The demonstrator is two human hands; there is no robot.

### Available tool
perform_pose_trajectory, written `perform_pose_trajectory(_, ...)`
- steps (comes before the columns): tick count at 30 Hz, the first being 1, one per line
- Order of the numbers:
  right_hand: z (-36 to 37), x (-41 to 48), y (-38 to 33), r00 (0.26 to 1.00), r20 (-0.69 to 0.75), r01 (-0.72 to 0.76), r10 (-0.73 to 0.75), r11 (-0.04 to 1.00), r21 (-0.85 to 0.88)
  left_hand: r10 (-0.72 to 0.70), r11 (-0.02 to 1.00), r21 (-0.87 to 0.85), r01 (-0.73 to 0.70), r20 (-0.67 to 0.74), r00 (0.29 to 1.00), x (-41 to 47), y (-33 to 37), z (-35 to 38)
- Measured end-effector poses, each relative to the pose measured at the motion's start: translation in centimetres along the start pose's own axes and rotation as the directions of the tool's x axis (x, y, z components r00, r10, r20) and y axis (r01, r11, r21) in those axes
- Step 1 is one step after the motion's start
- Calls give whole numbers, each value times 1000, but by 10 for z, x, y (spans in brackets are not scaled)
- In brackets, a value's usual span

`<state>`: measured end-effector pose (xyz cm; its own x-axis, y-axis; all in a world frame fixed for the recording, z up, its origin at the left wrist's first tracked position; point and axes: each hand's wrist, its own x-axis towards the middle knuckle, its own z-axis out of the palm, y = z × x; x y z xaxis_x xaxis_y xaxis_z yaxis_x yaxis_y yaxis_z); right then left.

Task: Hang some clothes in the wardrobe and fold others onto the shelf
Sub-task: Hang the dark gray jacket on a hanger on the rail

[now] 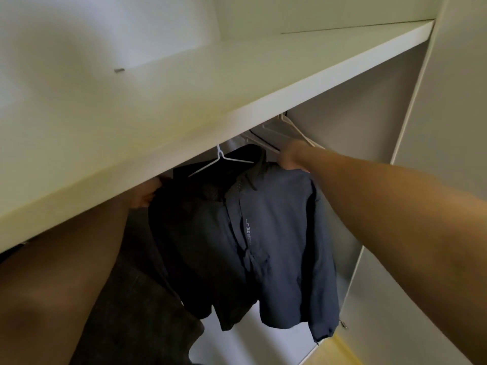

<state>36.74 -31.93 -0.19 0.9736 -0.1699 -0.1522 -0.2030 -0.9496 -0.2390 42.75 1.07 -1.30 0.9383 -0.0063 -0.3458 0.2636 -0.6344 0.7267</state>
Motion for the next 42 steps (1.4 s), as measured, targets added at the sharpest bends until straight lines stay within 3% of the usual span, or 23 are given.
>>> perform_pose_trajectory(3, 2, -12, 12, 997, -80, -21, 18, 999, -31, 43, 998, -54, -44, -27, 999, -5, -3, 0)
perform_pose_trajectory(6, 13, -20, 13, 981, -191, -35, 25, 998, -53, 16, 993, -108, -36, -183, 983, 4, -8, 6)
perform_pose_trajectory(9, 26, -22, 12, 984, -163, -67, 71, 997, 29, 40, 999, 39, -29, -345, 938, 10, -9, 14)
perform_pose_trajectory(12, 32, -25, 16, 984, -157, -62, 82, 990, 129, 16, 993, 116, 34, -400, 917, 13, -12, 17)
perform_pose_trajectory(14, 31, -27, 21, 975, -221, 10, 37, 977, 211, -21, 1000, -23, 13, -354, 935, 18, -22, 12)
perform_pose_trajectory(17, 30, -37, 34, 967, -251, 113, -37, 949, 295, -37, 908, -408, -94, -302, 953, 20, -45, 5)
perform_pose_trajectory(19, 34, -45, 42, 971, -229, 121, -67, 966, 231, -11, 895, -426, -130, -313, 950, 19, -63, 5)
perform_pose_trajectory(24, 58, -49, 47, 974, -227, 12, 12, 994, 108, 172, 982, -18, -189, -341, 924, 19, -93, 13)
perform_pose_trajectory(31, 67, -52, 39, 953, -295, -40, 61, 996, 75, 418, 860, 436, -266, -302, 857, 29, -93, 8)
perform_pose_trajectory(36, 66, -53, 40, 953, -291, -88, 85, 996, 3, 449, 833, 490, -258, -324, 833, 32, -88, 2)
perform_pose_trajectory(39, 62, -54, 42, 949, -310, -83, 63, 995, -52, 521, 788, 546, -285, -345, 781, 33, -88, -7)
perform_pose_trajectory(42, 58, -54, 45, 946, -319, -75, 50, 995, -64, 524, 806, 521, -281, -408, 748, 37, -85, -14)
